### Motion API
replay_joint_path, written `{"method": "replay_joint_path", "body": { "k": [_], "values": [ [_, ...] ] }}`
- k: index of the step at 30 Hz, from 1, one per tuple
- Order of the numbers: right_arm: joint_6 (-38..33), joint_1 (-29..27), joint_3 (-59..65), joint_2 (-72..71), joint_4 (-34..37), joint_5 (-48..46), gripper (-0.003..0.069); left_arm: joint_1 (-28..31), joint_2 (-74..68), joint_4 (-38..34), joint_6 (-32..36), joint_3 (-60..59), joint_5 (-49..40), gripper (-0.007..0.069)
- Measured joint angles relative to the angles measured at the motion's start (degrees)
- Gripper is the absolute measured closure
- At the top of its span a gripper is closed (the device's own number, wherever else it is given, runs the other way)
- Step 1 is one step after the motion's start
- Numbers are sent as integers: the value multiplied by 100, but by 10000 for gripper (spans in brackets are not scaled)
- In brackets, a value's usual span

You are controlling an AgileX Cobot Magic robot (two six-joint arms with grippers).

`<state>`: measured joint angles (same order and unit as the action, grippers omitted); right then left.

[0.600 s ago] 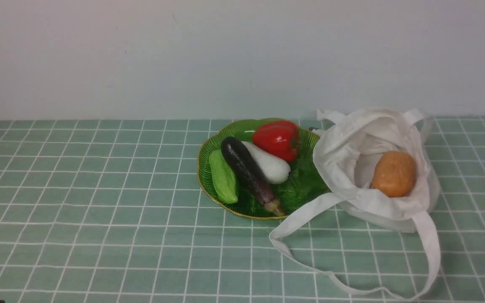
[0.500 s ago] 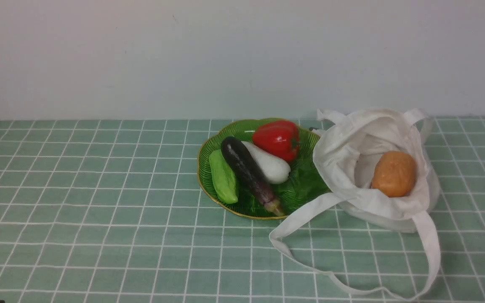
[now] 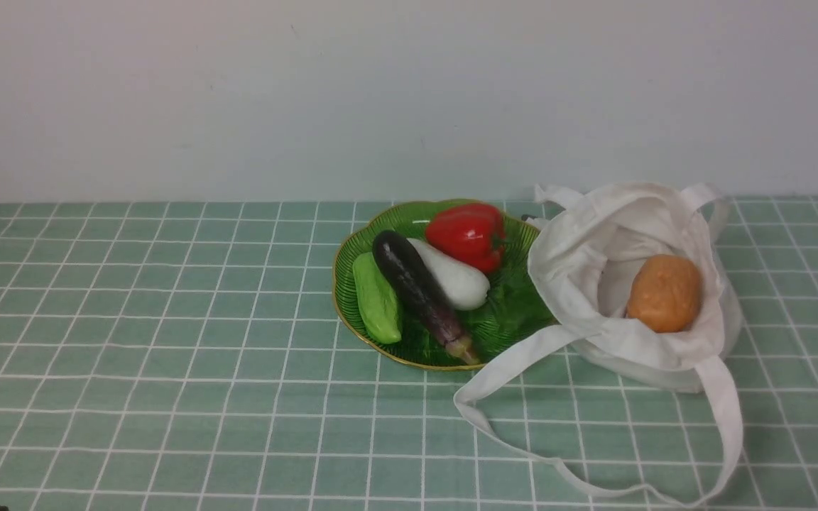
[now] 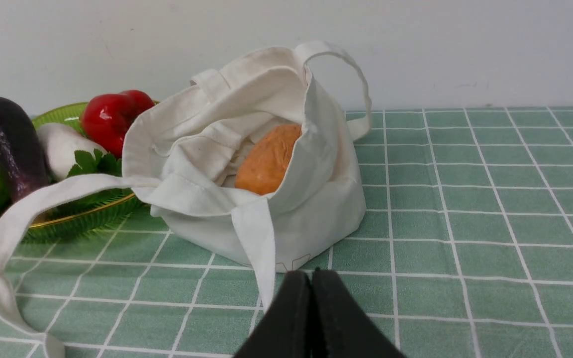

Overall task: Take vegetables from cloth bag on blue coffee tablecloth place on plate.
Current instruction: 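Reach into the bag and grasp the item inside with the right gripper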

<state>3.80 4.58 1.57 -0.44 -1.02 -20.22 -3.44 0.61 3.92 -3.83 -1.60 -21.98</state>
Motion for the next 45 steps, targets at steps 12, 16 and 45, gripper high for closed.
{"method": "replay_joint_path", "body": {
  "k": [12,16,45],
  "values": [
    [0,0,0,0,0,0,673,0,0,0,0,0,0,632],
    [0,0,0,0,0,0,673,0,0,0,0,0,0,632],
    [145,0,11,0,-25,330,673,0,0,0,0,0,0,632]
  ]
}}
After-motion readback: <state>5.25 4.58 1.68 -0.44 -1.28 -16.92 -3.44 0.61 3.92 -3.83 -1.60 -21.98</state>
